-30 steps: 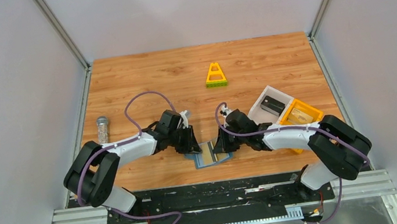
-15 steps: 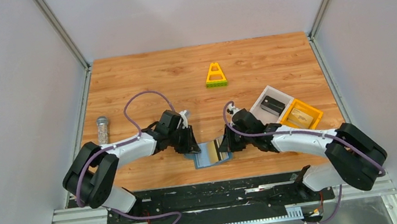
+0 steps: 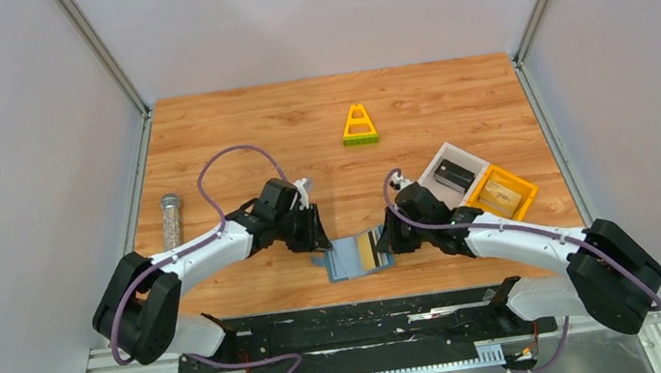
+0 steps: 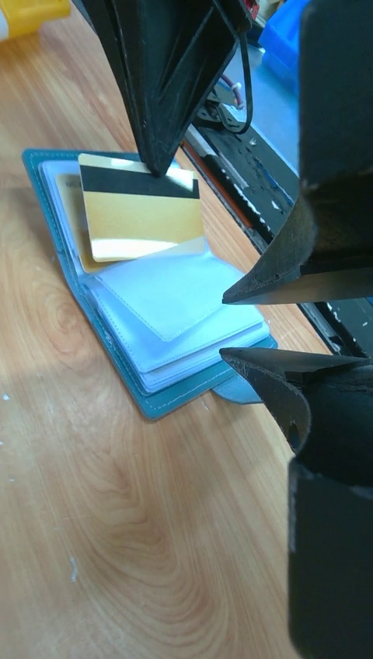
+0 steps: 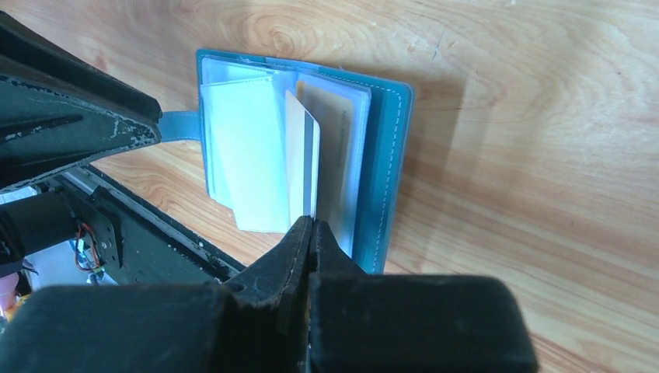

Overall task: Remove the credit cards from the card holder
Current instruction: Remove the credit card from the card holder, then place the credit card in the storage box.

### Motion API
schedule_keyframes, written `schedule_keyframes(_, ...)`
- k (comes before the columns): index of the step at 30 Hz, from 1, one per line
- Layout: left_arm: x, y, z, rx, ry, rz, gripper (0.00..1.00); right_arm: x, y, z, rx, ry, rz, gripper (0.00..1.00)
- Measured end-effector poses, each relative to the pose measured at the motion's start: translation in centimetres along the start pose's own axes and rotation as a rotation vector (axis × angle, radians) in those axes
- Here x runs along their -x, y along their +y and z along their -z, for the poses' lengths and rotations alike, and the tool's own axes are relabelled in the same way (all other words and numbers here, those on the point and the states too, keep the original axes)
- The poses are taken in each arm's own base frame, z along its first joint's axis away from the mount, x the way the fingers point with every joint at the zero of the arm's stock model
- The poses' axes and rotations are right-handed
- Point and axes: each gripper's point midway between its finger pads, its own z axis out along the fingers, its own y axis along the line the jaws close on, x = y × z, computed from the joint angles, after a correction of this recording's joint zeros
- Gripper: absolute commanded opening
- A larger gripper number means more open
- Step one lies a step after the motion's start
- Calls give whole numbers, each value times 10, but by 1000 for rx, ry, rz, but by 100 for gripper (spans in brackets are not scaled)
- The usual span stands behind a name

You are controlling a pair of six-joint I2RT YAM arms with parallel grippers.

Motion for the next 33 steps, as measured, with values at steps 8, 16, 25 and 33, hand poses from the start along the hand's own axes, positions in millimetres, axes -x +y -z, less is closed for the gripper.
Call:
schedule_keyframes(8,7,-9,7,-20,-15,-16,35,9,9,15,34,-46,5,0)
schedule_keyframes(16,5,-16,6,-61,-1,-20,36,15,8,18,29,-74,1,0)
schedule_keyframes(25,9,-33,5,-152,2,-44,43,15,5,19,24,-67,-7,0)
schedule_keyframes(33,10,-45,1,-231,12,-64,47,18,21,33,107,-75,13,0)
